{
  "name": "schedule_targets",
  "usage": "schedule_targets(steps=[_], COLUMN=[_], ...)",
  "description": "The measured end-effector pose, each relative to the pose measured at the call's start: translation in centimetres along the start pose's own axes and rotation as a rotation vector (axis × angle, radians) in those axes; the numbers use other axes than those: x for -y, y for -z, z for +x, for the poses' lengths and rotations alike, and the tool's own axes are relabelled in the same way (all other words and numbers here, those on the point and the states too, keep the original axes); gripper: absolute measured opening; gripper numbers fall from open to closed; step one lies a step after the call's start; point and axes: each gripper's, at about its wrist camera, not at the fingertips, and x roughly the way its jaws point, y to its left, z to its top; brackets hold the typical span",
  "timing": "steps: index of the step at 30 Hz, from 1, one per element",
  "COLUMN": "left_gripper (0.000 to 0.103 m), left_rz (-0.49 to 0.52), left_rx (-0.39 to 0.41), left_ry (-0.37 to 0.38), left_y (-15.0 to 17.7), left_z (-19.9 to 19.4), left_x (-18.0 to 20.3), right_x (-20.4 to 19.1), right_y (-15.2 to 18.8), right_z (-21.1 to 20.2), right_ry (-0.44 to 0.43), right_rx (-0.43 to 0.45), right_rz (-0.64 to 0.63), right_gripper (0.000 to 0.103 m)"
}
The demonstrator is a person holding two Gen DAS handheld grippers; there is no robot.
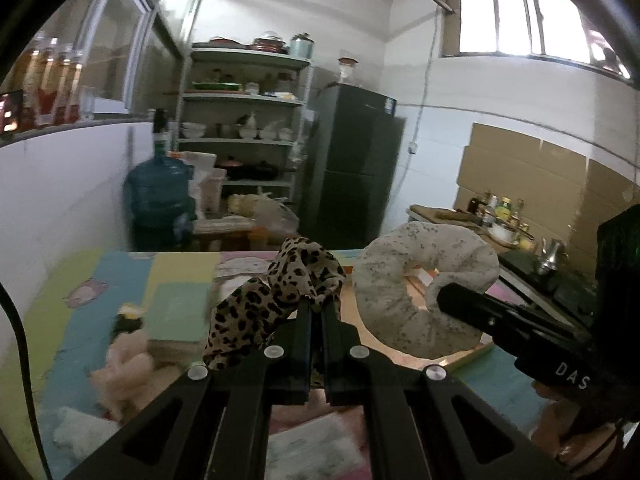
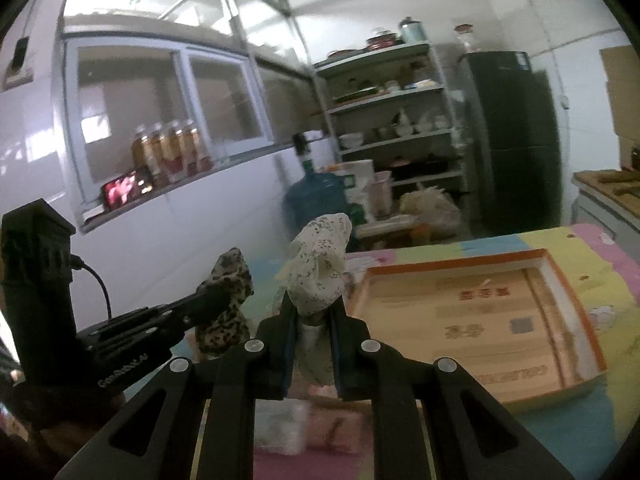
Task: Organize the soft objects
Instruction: 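Carry both scrunchies up and over to the orange-rimmed cardboard tray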
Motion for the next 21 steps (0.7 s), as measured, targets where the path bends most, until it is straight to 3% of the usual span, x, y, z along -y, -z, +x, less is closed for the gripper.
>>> schedule_targets(steps=[13, 21], left_gripper=[0.004, 0.004], left_rz=[-0.002, -0.031], left_rx=[-0.068, -0.157], left_ry=[0.100, 0.090], left_y=[-1.3, -0.4], left_z=[6.1, 11.1], left_x=[5.0, 6.6], right_x=[7.9, 12.2], right_y=[-0.5, -0.5], right_z=[-2.6, -1.4], right_ry=[0.135, 0.150], right_rx=[0.026, -0.012], right_rz=[0.082, 0.132], right_gripper=[0.015, 0.015])
